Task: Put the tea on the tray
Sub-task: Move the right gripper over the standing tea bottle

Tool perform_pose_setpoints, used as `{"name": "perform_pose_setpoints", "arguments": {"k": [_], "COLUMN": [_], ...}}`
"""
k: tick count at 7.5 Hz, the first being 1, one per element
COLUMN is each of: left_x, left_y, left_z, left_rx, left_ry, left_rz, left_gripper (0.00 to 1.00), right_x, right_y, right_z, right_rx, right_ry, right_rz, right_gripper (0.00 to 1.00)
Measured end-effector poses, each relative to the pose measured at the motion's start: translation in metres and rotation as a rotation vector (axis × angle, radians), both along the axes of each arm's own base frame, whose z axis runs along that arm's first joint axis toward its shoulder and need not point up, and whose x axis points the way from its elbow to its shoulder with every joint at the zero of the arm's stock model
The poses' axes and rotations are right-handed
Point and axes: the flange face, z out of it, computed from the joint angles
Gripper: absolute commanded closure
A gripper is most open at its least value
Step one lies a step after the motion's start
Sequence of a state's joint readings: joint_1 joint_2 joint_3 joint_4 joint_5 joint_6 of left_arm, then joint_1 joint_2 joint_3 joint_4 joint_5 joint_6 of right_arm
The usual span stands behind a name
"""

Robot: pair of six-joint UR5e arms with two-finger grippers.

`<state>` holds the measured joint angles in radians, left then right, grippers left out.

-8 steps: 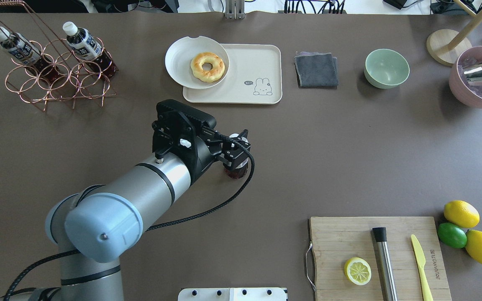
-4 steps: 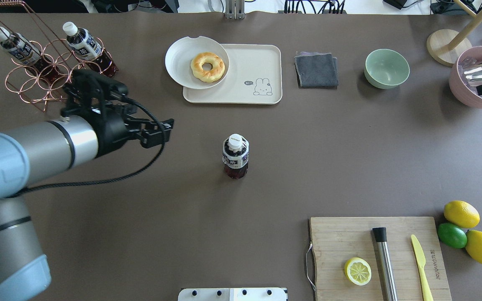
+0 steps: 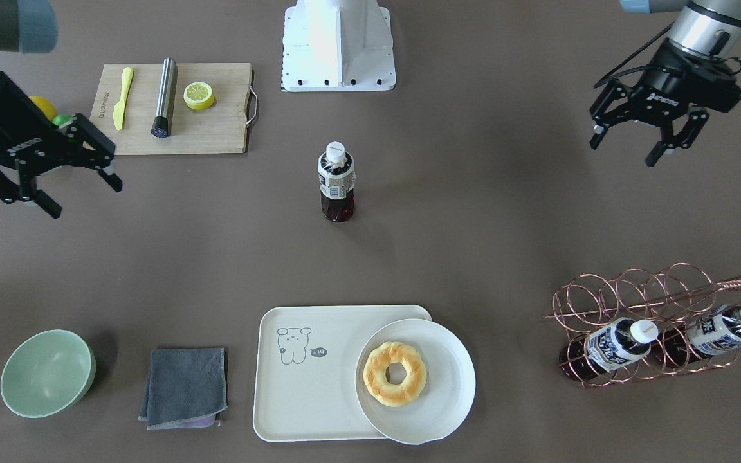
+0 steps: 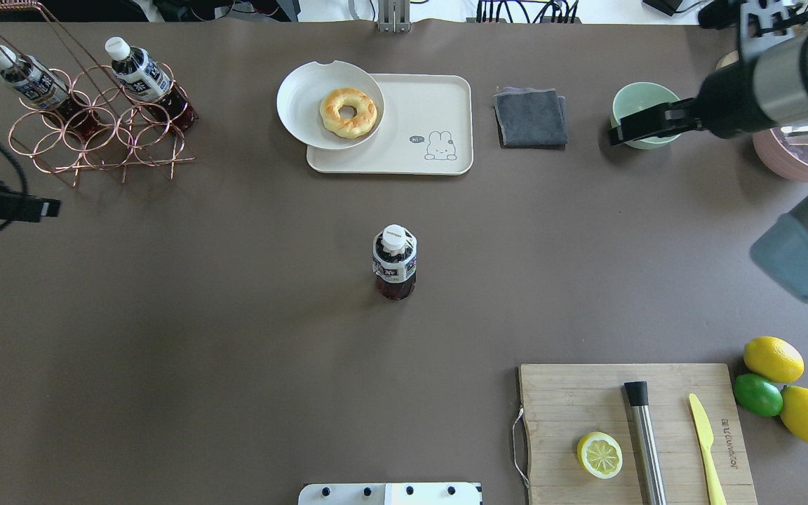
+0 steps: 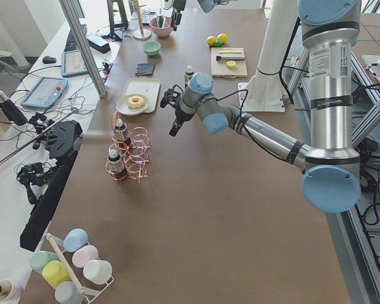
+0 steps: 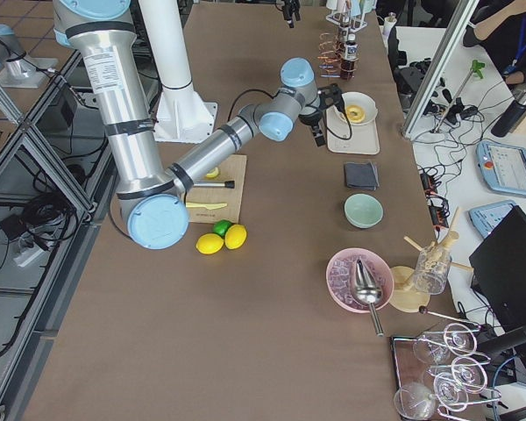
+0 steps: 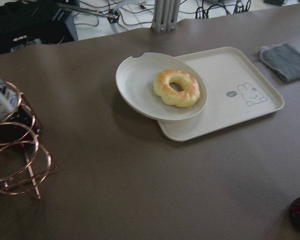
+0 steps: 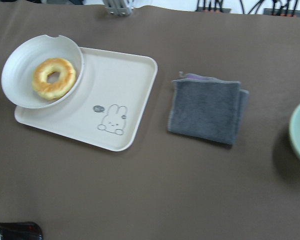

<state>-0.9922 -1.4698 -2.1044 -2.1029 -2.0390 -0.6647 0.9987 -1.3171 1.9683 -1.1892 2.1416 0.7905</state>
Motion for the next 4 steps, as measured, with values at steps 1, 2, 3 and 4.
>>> {"name": "perform_pose_setpoints", "arguments": {"k": [1, 2, 3, 4], "left_x": [-0.046, -0.082, -0.115, -0.135], "left_y": [-0.002, -0.006, -0.01, -0.011], "left_z": [0.049, 0.092, 0.131, 0.159], "left_rx": [-0.017, -0.037, -0.058, -0.067], "left_ry": [-0.056, -0.084, -0.103, -0.12], "left_rz": [0.033, 0.056, 0.061, 0.066], "left_gripper": [0.01, 0.01, 0.01, 0.01], "right_x": [-0.053, -0.099, -0.144, -0.179], "right_y": [0.01, 0.024, 0.043, 0.064], "right_z": [-0.042, -0.08, -0.123, -0.163], "right_rx": [0.026, 0.035, 0.04, 0.035], "right_ry": [-0.018, -0.021, -0.008, 0.019], "right_rz": [0.006, 0.016, 0.028, 0.04], "right_gripper": [0.0, 0.0, 0.0, 0.0]}}
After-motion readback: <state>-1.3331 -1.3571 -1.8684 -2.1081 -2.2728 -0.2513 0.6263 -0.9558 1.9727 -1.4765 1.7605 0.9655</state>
